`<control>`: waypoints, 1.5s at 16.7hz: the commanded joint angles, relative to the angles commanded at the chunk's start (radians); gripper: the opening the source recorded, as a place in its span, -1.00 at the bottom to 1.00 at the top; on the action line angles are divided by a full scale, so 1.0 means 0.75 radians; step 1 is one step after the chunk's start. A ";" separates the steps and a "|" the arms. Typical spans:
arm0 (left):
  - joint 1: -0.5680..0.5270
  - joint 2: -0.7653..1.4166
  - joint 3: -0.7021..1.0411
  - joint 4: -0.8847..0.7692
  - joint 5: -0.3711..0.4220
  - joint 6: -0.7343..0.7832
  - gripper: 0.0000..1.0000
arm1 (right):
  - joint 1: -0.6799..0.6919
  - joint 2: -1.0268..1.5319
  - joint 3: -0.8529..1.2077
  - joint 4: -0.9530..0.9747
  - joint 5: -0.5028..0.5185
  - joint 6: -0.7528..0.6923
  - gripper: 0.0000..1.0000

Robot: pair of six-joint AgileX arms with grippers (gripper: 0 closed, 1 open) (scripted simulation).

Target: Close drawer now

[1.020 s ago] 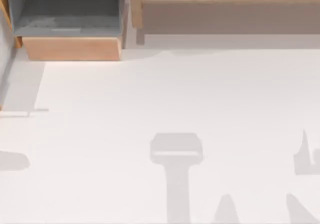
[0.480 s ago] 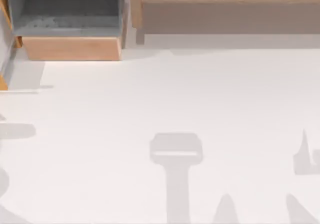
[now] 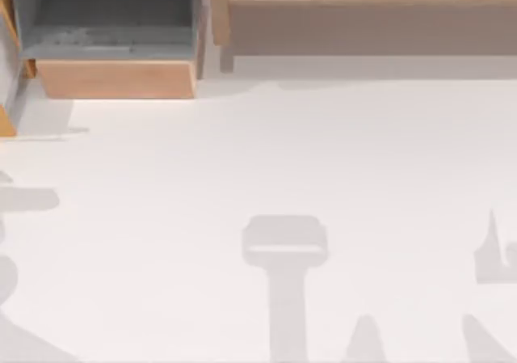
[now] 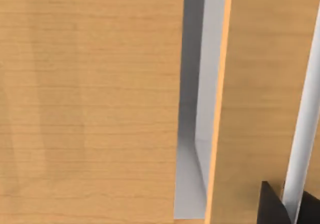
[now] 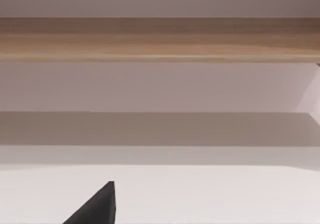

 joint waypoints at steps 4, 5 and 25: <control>-0.039 0.047 0.105 -0.057 -0.036 -0.002 -1.00 | 0.000 0.000 0.000 0.000 0.000 0.000 1.00; -0.049 0.058 0.128 -0.072 -0.046 -0.002 -1.00 | 0.000 0.000 0.000 0.000 0.000 0.000 1.00; -0.167 0.261 0.594 -0.317 -0.163 -0.008 -1.00 | 0.000 0.000 0.000 0.000 0.000 0.000 1.00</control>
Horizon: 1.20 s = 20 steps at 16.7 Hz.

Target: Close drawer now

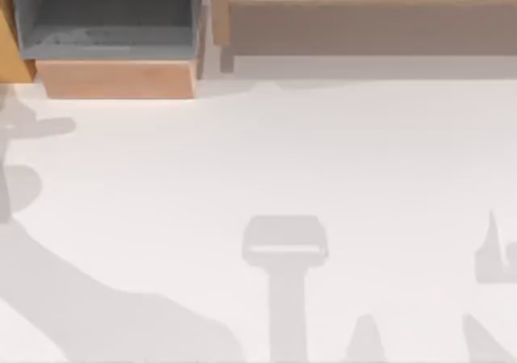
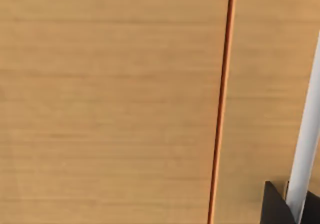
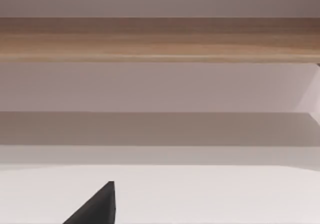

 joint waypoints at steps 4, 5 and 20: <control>-0.010 0.016 0.024 -0.020 -0.013 -0.004 -1.00 | 0.000 0.000 0.000 0.000 0.000 0.000 1.00; -0.010 0.016 0.024 -0.020 -0.013 -0.004 -1.00 | 0.000 0.000 0.000 0.000 0.000 0.000 1.00; -0.010 0.016 0.024 -0.020 -0.013 -0.004 1.00 | 0.000 0.000 0.000 0.000 0.000 0.000 1.00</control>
